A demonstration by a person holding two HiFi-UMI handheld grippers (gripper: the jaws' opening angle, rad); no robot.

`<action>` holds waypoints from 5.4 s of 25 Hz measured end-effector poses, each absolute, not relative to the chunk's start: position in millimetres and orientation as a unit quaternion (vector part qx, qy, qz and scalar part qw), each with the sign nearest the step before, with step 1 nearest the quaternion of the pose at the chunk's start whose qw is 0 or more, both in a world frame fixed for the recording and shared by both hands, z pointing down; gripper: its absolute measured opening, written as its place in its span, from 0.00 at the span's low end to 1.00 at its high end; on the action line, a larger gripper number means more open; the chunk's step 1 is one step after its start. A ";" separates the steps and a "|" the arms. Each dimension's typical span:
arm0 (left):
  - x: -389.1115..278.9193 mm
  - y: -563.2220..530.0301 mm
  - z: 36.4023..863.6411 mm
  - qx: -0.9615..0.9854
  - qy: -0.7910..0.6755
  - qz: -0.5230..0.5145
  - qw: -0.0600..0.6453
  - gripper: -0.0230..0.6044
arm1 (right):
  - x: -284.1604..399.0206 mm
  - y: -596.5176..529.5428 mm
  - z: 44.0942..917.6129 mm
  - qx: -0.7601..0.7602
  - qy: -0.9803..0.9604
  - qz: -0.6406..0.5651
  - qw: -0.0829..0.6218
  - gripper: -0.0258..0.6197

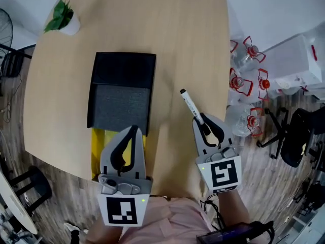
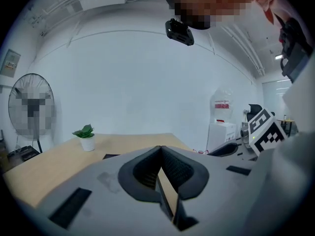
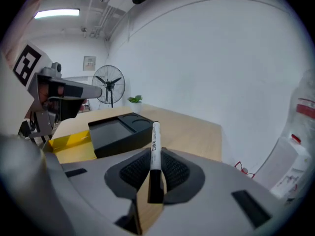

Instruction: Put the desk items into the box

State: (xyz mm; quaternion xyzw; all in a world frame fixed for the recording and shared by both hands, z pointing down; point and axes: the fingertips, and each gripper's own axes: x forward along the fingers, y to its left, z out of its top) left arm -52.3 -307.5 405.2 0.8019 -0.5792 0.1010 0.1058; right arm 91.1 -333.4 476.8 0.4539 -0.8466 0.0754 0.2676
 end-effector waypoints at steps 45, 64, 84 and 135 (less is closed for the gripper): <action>-146.8 -102.9 238.9 0.666 -0.744 0.023 -0.058 0.05 | -48.4 -175.5 267.7 0.294 -0.946 -0.084 0.103 0.14; -250.5 -133.3 318.5 0.694 -0.716 0.066 0.025 0.05 | -136.3 -184.9 396.7 0.309 -0.927 0.008 0.213 0.14; -283.2 -152.6 416.8 0.712 -0.684 0.104 0.115 0.05 | -146.6 -186.4 532.7 0.323 -0.877 0.094 0.344 0.15; -114.8 -127.0 197.1 0.739 -0.668 -0.021 -0.086 0.05 | -17.0 -166.4 204.1 0.412 -0.905 -0.106 0.017 0.04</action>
